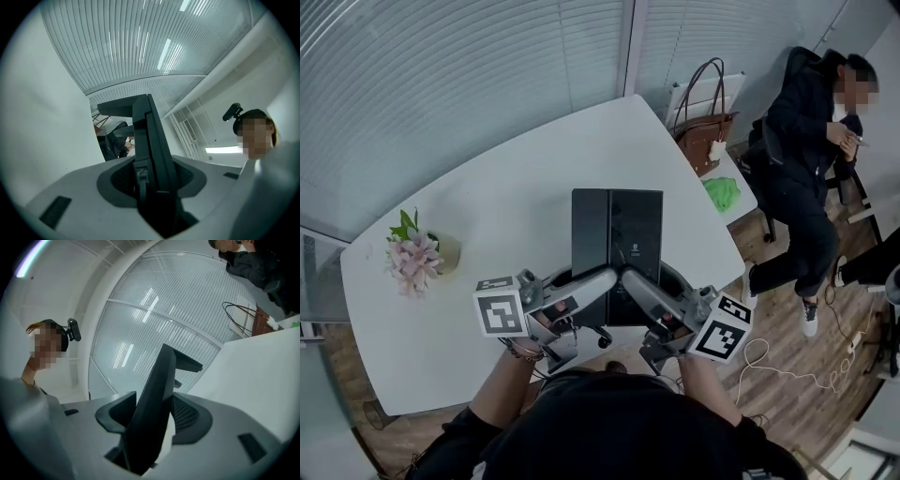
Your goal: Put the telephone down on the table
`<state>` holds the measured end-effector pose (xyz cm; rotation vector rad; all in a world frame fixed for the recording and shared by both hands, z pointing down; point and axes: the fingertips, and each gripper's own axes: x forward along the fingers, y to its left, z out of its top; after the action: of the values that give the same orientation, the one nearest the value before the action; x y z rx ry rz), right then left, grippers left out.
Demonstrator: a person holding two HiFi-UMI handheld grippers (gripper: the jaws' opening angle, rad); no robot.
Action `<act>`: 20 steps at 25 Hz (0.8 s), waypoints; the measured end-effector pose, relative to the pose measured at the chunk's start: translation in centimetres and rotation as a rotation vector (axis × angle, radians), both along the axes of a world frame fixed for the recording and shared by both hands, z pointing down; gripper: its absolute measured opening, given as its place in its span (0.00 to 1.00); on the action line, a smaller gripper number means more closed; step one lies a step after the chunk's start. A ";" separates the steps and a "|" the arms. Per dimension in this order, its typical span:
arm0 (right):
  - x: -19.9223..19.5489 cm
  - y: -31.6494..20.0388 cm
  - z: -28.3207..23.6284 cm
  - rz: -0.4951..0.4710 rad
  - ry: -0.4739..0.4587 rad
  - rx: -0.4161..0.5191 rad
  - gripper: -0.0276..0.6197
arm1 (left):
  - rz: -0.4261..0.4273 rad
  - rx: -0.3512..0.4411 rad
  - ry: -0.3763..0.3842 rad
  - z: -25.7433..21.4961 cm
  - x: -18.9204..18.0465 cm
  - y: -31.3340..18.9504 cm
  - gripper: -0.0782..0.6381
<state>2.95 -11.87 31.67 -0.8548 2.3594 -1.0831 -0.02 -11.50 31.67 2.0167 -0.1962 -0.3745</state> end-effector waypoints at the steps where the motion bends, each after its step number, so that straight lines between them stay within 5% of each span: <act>1: -0.1 -0.3 0.0 0.001 -0.002 -0.002 0.38 | 0.002 0.002 -0.005 0.0 -0.1 -0.3 0.37; 20: -1.2 -5.4 2.5 0.042 0.024 -0.038 0.38 | 0.027 -0.036 0.014 2.6 -1.2 -5.4 0.37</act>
<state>1.75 -17.24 34.16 -0.9321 2.3357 -1.1105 -1.21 -16.91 34.26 1.9791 -0.1655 -0.3658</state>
